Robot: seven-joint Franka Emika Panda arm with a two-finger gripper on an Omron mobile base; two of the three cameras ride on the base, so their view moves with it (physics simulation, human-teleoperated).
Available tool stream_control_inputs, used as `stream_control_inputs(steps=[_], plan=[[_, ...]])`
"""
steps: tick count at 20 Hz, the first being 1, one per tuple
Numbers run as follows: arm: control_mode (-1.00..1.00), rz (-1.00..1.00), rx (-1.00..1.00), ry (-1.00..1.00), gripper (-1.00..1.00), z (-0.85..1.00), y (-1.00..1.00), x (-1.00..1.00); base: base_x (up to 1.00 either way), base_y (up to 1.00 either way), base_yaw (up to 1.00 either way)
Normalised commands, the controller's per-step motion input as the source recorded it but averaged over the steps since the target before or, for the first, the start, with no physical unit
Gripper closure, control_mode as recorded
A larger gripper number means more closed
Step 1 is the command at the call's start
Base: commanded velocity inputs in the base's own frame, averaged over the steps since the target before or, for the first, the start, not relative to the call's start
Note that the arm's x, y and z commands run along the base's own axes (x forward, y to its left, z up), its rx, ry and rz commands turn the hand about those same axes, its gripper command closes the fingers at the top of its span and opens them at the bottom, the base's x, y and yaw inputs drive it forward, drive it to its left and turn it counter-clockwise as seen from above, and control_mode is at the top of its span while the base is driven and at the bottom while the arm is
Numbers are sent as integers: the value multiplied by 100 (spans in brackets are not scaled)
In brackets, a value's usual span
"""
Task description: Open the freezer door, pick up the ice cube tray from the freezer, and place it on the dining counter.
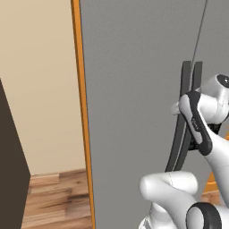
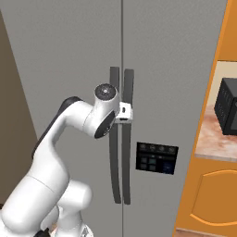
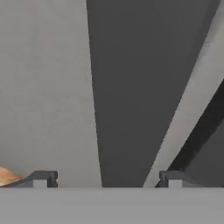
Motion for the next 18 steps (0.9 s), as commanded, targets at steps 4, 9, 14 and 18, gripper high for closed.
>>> stream_control_inputs(steps=[4, 9, 14, 18], plan=[[-100, 0, 3, -34, -100, -29, -56, 0, 0, 0, 0], [-100, 0, 4, -31, -100, -19, -48, 0, 0, 0, 0], [-100, -1, 9, -30, -100, -4, -31, 1, 0, 0, 0], [-100, 0, 10, -25, -100, 0, -42, 1, 0, 0, 0]])
